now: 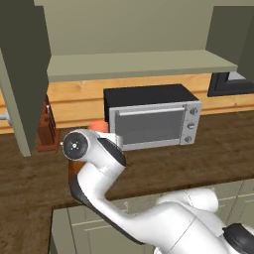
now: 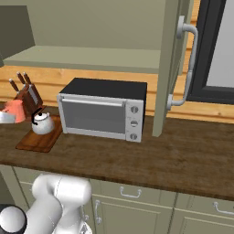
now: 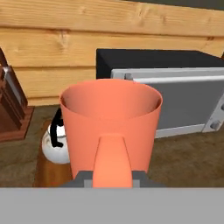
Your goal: Pick the kettle from the counter and place it on the tray. Then pick the mug from the cabinet and place it on the tray. Then close the cabinet doors.
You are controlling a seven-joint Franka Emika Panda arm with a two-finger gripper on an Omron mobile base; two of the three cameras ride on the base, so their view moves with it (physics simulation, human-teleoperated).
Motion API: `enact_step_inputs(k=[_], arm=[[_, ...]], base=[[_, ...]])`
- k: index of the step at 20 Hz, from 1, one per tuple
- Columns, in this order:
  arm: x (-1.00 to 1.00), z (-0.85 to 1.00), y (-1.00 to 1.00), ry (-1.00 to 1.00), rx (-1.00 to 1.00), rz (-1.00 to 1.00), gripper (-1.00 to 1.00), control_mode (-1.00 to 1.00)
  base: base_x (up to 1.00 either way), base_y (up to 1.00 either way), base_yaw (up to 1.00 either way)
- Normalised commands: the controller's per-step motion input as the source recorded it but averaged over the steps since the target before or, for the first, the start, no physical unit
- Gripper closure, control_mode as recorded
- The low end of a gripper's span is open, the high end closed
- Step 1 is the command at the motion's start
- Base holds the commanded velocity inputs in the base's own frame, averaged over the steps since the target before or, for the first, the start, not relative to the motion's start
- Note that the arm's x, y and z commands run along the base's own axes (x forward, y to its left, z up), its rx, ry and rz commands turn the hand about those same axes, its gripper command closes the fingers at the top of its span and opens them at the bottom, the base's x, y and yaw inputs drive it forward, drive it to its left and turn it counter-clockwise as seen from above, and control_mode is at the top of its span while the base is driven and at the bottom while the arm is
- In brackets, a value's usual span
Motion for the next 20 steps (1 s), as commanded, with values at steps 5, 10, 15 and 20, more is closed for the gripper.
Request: enact_step_inputs(k=[5,10,15,20], arm=[[0.79,-1.0,0.21,0.23,-0.17,-0.06,1.0,-1.0],[0.71,-1.0,0.33,0.18,-0.11,-0.18,1.0,-1.0],[0.35,-0.94,0.39,0.23,-0.06,-0.19,1.0,-1.0],[0.3,-0.43,0.33,-0.08,-0.04,-0.14,1.0,-1.0]], base=[[0.0,0.0,0.0],[0.0,0.0,0.0],[0.0,0.0,0.0],[0.0,0.0,0.0]])
